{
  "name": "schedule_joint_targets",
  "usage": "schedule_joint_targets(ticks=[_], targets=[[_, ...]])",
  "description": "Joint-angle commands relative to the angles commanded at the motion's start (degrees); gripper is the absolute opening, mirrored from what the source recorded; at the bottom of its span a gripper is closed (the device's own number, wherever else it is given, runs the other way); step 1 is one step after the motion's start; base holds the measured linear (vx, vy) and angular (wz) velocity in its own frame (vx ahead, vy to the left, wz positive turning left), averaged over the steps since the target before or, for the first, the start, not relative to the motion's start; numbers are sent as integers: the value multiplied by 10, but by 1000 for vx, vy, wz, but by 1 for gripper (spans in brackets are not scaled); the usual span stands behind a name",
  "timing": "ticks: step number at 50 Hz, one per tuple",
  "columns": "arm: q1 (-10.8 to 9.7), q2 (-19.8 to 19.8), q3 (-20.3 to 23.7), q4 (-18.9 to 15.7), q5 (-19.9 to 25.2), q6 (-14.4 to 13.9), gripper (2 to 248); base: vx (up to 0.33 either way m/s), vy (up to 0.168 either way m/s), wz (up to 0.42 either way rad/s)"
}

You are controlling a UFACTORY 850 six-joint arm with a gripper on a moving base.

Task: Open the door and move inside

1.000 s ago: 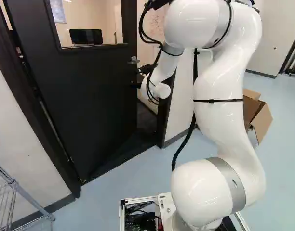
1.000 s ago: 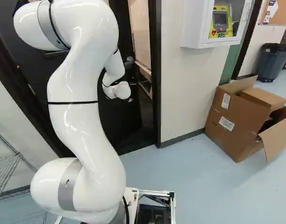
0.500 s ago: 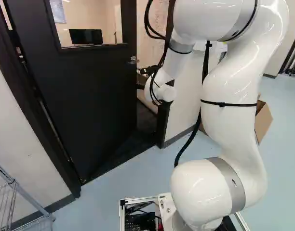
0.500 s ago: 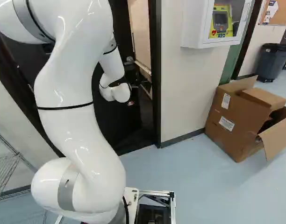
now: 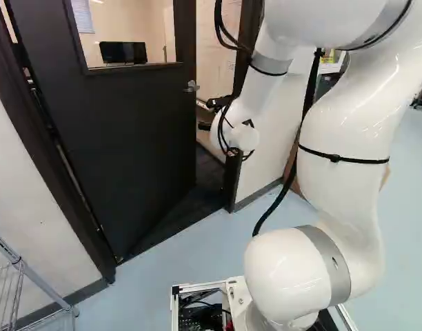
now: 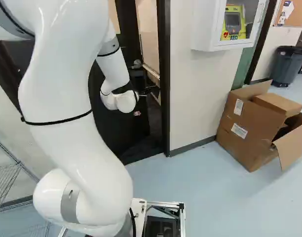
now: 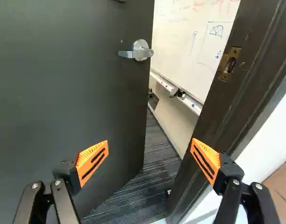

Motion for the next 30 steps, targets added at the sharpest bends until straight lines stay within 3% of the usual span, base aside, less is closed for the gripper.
schedule_joint_targets(ticks=[30], targets=[[-2,84,93,60,0,0,247,0,0,0]])
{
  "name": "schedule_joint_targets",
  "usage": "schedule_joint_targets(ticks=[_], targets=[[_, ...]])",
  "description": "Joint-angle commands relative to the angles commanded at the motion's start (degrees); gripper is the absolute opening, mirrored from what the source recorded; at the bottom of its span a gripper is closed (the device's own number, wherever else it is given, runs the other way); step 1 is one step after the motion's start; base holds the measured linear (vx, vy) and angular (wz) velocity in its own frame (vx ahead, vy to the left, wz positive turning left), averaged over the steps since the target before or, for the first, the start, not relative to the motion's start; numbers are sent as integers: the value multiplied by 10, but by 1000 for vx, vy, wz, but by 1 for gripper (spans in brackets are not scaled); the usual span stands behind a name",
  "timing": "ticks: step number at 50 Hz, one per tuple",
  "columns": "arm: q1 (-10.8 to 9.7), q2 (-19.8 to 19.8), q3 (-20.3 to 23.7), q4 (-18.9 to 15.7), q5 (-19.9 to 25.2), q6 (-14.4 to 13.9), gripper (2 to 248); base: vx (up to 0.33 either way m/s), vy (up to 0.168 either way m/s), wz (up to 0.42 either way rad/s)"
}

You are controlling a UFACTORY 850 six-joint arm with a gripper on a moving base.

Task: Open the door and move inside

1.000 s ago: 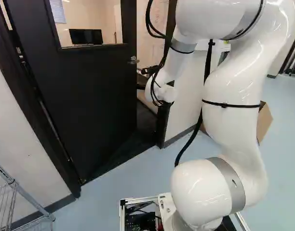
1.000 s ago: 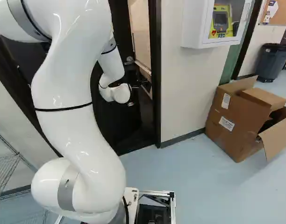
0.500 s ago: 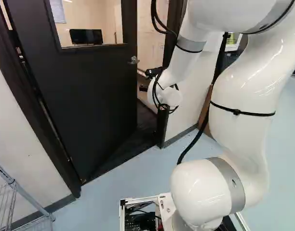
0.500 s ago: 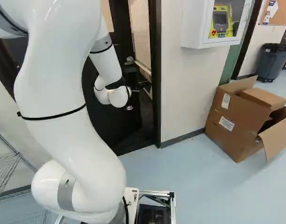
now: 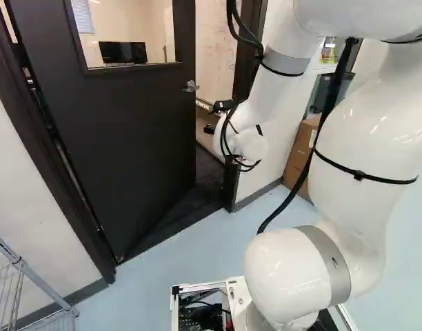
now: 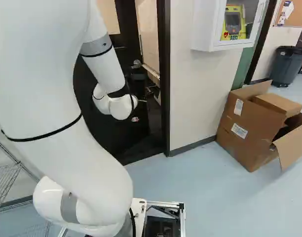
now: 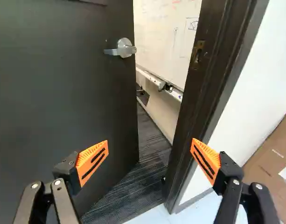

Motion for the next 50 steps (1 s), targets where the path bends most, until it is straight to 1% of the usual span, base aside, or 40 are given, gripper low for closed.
schedule_joint_targets(ticks=[16,50], targets=[[-5,48,49,24,0,0,247,0,0,0],[-18,155,151,26,0,0,247,0,0,0]])
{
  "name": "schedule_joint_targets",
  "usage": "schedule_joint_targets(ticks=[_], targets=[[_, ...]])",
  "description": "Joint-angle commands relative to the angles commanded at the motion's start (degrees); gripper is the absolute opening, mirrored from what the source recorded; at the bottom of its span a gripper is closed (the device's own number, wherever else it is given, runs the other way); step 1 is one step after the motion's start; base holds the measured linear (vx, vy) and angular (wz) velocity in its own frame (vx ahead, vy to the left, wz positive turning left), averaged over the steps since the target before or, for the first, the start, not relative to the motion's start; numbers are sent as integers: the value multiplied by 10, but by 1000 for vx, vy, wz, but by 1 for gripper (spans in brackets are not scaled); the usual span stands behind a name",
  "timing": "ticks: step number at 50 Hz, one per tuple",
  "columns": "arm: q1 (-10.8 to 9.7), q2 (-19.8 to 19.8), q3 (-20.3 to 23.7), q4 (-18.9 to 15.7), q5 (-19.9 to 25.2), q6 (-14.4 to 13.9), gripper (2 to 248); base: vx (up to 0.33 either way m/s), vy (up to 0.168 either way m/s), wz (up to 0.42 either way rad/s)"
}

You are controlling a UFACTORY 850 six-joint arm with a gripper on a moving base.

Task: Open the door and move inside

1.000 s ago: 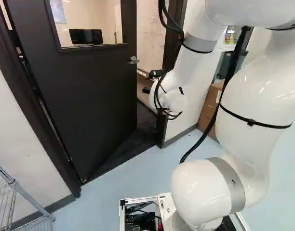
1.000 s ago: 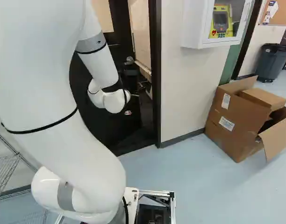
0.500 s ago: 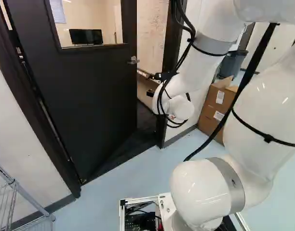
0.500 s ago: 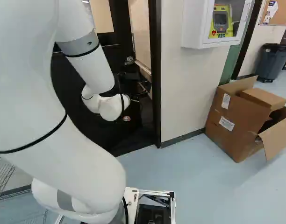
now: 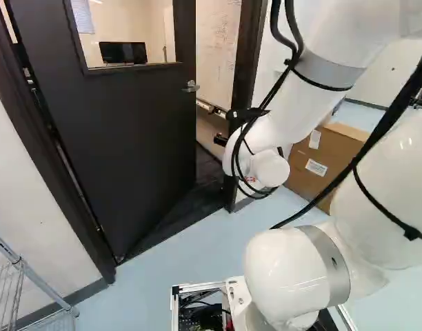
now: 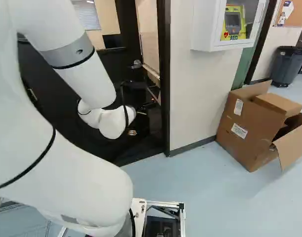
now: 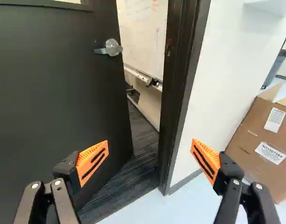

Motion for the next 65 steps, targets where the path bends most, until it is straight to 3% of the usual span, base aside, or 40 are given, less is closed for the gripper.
schedule_joint_targets(ticks=[42,65], targets=[[0,0,0,0,0,0,247,-7,9,53],[0,0,0,0,0,0,247,53,94,450]])
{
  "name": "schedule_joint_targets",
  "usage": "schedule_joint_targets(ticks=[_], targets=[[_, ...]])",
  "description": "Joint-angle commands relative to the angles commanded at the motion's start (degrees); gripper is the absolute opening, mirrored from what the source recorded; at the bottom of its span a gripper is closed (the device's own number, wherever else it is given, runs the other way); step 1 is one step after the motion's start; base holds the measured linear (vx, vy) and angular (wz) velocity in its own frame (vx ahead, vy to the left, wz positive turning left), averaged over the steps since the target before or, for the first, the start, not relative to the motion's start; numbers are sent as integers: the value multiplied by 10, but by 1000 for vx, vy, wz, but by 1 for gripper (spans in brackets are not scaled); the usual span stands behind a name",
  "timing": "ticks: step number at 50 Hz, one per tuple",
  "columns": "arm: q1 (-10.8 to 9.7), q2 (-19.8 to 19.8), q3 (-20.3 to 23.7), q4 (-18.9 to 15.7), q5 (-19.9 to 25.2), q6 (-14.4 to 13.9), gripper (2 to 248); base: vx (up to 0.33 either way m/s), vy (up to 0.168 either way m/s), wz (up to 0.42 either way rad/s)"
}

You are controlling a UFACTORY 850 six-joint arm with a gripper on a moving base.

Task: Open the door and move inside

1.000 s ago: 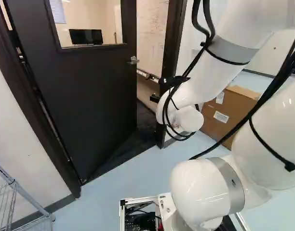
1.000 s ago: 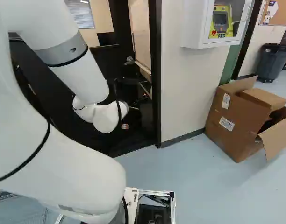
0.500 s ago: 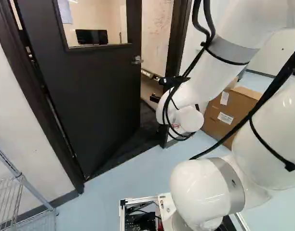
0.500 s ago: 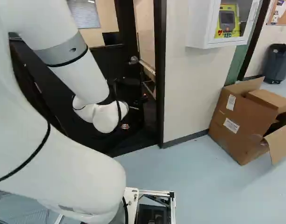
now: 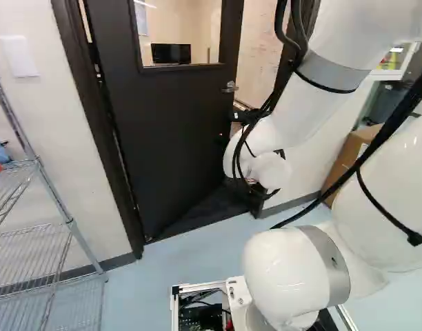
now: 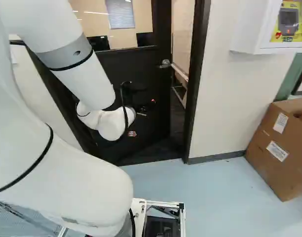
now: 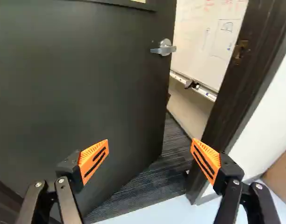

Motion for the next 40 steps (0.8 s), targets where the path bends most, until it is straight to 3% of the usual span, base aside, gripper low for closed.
schedule_joint_targets(ticks=[18,40], targets=[[0,0,0,0,0,0,247,112,79,356],[0,0,0,0,0,0,247,124,6,18]])
